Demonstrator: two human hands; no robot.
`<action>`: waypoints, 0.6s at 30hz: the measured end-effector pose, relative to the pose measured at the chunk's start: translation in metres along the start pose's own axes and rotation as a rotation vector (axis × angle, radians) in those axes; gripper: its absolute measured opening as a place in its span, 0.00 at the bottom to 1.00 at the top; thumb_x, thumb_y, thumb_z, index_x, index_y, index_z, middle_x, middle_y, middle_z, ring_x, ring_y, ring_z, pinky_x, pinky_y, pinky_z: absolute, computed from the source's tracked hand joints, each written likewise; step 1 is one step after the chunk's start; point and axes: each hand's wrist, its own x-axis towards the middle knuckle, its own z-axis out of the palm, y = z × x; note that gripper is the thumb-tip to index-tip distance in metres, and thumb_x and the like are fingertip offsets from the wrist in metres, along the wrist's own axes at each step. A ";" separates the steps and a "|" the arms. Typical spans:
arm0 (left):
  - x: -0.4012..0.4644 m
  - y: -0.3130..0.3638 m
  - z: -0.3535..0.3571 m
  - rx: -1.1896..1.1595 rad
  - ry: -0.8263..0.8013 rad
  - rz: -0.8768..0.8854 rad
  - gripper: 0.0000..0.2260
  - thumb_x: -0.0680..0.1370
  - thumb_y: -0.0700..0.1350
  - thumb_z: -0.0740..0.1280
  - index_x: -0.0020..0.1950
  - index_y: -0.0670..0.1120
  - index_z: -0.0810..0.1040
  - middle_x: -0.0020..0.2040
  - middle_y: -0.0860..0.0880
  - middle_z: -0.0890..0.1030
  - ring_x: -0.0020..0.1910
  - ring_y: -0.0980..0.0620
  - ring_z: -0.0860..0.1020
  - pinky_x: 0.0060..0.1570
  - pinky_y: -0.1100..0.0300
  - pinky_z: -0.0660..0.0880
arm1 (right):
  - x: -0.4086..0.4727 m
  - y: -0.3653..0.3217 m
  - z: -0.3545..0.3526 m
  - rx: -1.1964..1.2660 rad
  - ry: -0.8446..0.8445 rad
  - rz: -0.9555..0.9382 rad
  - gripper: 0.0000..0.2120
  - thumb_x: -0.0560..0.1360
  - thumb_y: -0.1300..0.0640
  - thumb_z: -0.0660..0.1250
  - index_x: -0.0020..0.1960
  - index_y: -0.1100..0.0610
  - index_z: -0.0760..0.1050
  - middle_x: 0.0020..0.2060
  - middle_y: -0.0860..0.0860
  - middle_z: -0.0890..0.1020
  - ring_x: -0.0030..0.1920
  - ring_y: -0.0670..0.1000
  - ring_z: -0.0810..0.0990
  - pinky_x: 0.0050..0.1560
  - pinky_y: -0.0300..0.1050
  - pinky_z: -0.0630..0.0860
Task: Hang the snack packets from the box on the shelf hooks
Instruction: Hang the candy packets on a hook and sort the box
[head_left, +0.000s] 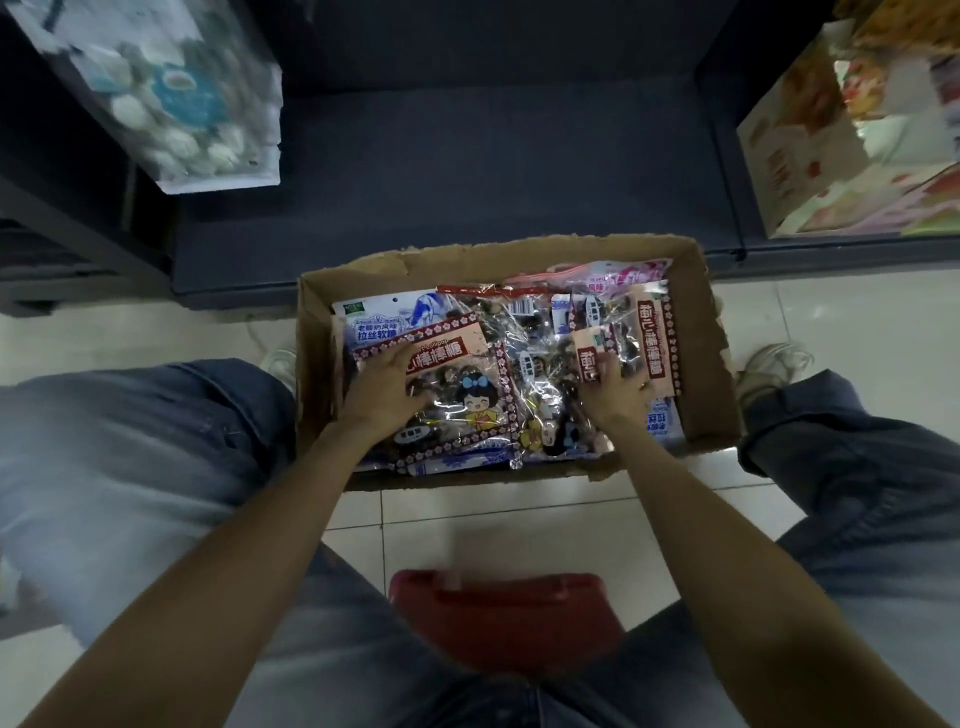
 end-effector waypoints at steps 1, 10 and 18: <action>0.005 0.000 0.000 0.036 -0.020 0.011 0.33 0.76 0.51 0.67 0.77 0.47 0.57 0.76 0.47 0.60 0.74 0.46 0.58 0.72 0.48 0.59 | 0.005 0.003 -0.005 0.058 -0.010 0.017 0.26 0.76 0.55 0.67 0.70 0.53 0.60 0.71 0.65 0.59 0.70 0.68 0.61 0.68 0.63 0.65; 0.032 0.017 0.022 0.216 -0.059 -0.009 0.32 0.75 0.57 0.66 0.75 0.48 0.59 0.75 0.44 0.58 0.74 0.42 0.57 0.70 0.46 0.60 | -0.013 0.016 -0.050 0.131 0.185 -0.261 0.11 0.80 0.58 0.62 0.59 0.58 0.77 0.49 0.57 0.83 0.50 0.57 0.81 0.44 0.42 0.73; 0.046 0.008 -0.010 0.170 0.009 -0.081 0.19 0.78 0.47 0.66 0.68 0.46 0.71 0.66 0.41 0.74 0.63 0.42 0.72 0.61 0.51 0.70 | -0.034 0.009 -0.084 0.067 0.292 -0.489 0.12 0.78 0.55 0.65 0.60 0.57 0.78 0.50 0.57 0.84 0.48 0.58 0.83 0.46 0.49 0.79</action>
